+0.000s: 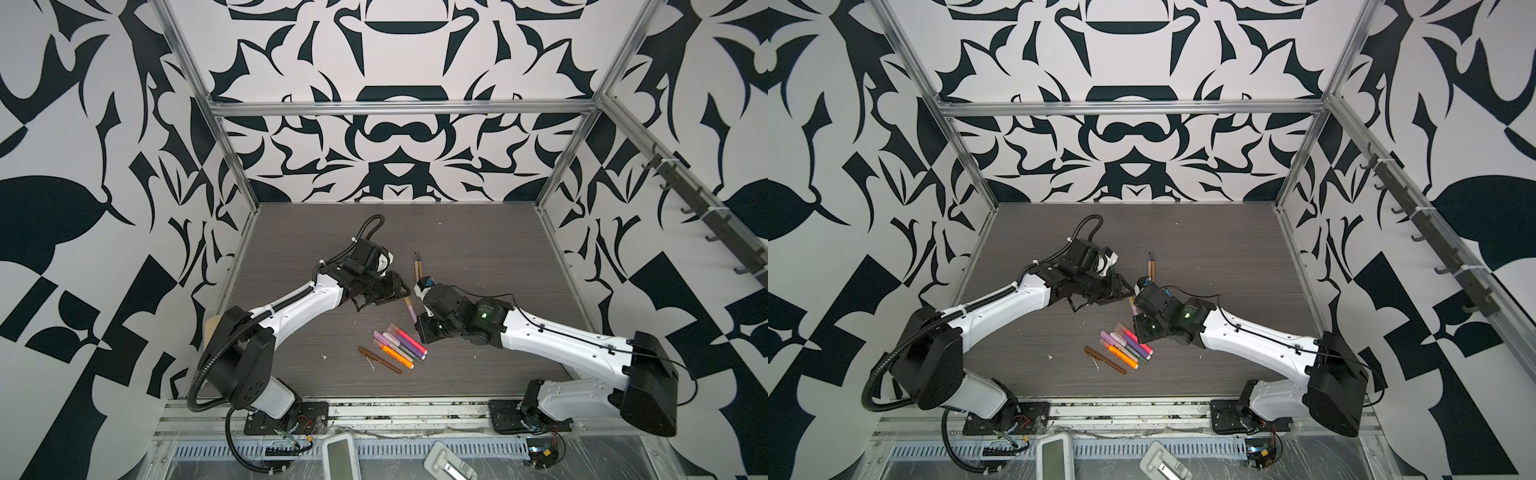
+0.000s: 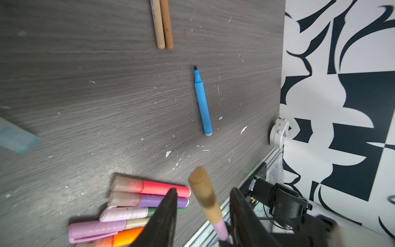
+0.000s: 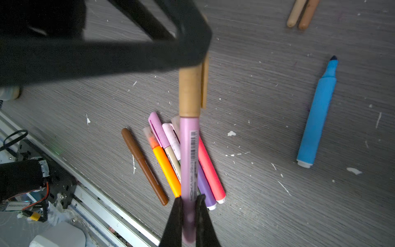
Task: Open the pen caps
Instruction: 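Grasp the tan cap of the pink pen with the left gripper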
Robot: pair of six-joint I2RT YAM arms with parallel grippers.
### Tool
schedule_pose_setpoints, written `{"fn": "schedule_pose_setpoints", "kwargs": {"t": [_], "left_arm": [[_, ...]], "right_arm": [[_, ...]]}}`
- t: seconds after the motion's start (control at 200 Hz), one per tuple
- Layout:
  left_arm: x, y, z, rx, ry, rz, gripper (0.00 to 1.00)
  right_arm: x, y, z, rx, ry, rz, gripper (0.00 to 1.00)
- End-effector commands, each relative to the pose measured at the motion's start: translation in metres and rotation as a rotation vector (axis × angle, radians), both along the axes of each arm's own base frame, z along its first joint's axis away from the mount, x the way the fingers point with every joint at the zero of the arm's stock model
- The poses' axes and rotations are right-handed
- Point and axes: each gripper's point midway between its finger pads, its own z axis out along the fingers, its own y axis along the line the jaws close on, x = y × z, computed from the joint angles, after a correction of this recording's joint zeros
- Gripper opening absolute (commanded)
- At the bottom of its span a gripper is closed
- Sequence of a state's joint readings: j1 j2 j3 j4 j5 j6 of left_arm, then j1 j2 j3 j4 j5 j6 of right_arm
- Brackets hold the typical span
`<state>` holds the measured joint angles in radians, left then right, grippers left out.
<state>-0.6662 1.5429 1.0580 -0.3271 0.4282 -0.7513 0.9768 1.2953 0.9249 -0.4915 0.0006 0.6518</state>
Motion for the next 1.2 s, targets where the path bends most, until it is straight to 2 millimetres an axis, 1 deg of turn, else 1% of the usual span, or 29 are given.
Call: {"fn": "schedule_pose_setpoints", "kwargs": {"t": [0.0,0.07,0.13,0.205,0.325,0.35,0.44,0.545,0.56,0.655,0.705,0.735,0.9,1.005,1.095,1.195], "left_arm": [[-0.004,-0.009,-0.004,0.008,0.028,-0.028,0.42],[-0.005,-0.013,-0.004,0.010,0.021,-0.038,0.34],[-0.004,-0.013,-0.005,0.021,0.013,-0.035,0.33],[-0.004,-0.013,-0.007,0.024,0.011,-0.033,0.27],[-0.003,-0.012,-0.010,0.035,0.012,-0.032,0.21],[-0.003,-0.012,-0.010,0.037,0.011,-0.031,0.18],[-0.004,-0.011,-0.010,0.036,0.009,-0.032,0.00],[-0.005,-0.011,-0.006,0.028,-0.001,-0.041,0.00],[-0.005,-0.011,-0.006,0.028,-0.002,-0.042,0.00],[-0.006,-0.009,-0.003,0.026,-0.019,-0.043,0.00],[-0.007,-0.008,-0.001,0.022,-0.030,-0.044,0.00],[-0.008,-0.007,0.001,0.020,-0.034,-0.045,0.00],[-0.010,-0.006,0.008,-0.002,-0.052,-0.049,0.00],[-0.011,-0.006,0.010,-0.016,-0.054,-0.045,0.00],[-0.012,-0.008,0.011,-0.029,-0.051,-0.045,0.00],[-0.013,-0.011,0.015,-0.056,-0.043,-0.048,0.00]], "right_arm": [[0.009,0.007,0.017,0.025,-0.046,-0.006,0.00],[0.009,0.008,0.016,0.029,-0.044,-0.006,0.00],[0.008,0.008,0.015,0.029,-0.039,-0.003,0.00],[0.008,0.008,0.016,0.034,-0.038,-0.003,0.00],[0.006,0.007,0.018,0.047,-0.040,-0.008,0.00],[0.006,0.007,0.018,0.050,-0.041,-0.007,0.00],[0.004,0.007,0.019,0.063,-0.038,-0.008,0.00],[0.004,0.007,0.022,0.091,-0.045,-0.018,0.01],[0.004,0.007,0.022,0.098,-0.046,-0.021,0.03],[0.003,0.006,0.029,0.150,-0.064,-0.036,0.30],[0.002,0.005,0.033,0.181,-0.072,-0.045,0.39],[0.002,0.002,0.034,0.192,-0.079,-0.052,0.42],[0.003,-0.002,0.040,0.222,-0.088,-0.057,0.41],[0.002,0.004,0.043,0.248,-0.077,-0.035,0.40],[0.002,0.011,0.040,0.260,-0.057,-0.019,0.40],[0.005,0.013,0.031,0.242,-0.045,-0.031,0.40]]}}
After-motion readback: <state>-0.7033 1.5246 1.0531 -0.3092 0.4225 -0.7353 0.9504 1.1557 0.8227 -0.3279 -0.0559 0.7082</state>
